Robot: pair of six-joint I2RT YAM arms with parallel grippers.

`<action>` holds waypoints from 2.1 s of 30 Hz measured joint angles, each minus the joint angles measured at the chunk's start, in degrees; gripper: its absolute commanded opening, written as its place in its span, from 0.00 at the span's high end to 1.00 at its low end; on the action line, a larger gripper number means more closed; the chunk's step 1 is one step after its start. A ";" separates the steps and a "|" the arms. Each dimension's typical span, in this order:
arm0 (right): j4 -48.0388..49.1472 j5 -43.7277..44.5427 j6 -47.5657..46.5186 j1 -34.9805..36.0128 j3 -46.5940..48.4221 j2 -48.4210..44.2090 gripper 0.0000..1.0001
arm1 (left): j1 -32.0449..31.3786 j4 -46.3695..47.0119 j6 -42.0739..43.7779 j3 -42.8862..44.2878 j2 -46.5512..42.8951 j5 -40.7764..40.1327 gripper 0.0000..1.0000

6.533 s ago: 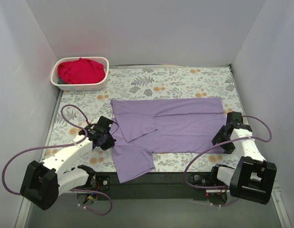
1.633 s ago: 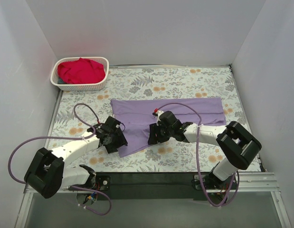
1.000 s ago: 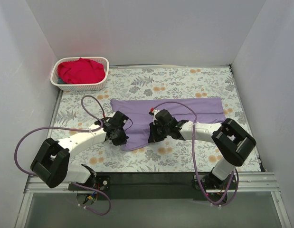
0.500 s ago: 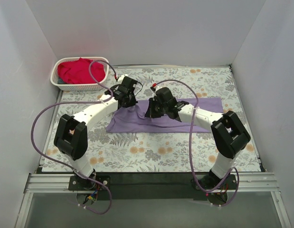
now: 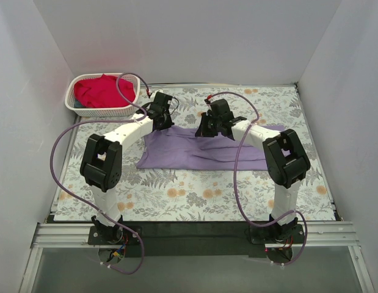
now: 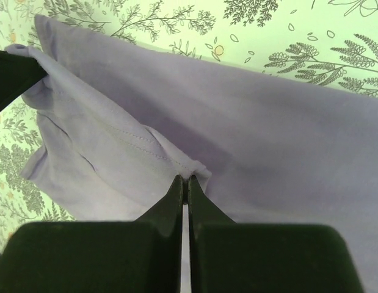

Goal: Fold and stack the t-shirts
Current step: Fold the tshirt

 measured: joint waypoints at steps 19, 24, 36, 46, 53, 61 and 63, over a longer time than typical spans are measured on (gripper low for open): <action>-0.02 -4.04 -1.86 -1.79 2.29 6.29 0.99 | 3.34 0.02 -5.05 -3.13 2.97 5.77 0.94; -0.02 -4.57 -2.01 -1.99 2.29 6.29 0.99 | 3.82 -1.40 -7.06 -3.56 3.02 6.12 0.87; -0.07 -5.97 -2.99 -2.03 2.29 6.29 0.98 | 7.91 -2.10 -11.63 -9.31 1.97 7.43 0.67; -1.36 -4.74 -4.96 -2.03 2.29 6.25 0.71 | 8.02 -2.47 -12.35 -13.75 -3.87 7.26 0.53; -6.40 0.11 -10.88 -2.14 0.83 0.24 0.58 | 8.02 -3.17 -12.37 -21.20 -19.30 6.05 0.46; -8.07 3.76 -14.34 -2.10 -9.38 -16.22 0.60 | 8.02 -3.26 -11.74 -30.38 -25.70 6.03 0.69; -8.37 4.22 -14.38 -1.90 -12.48 -17.86 0.59 | 8.02 -3.26 -11.58 -31.17 -24.15 5.97 0.73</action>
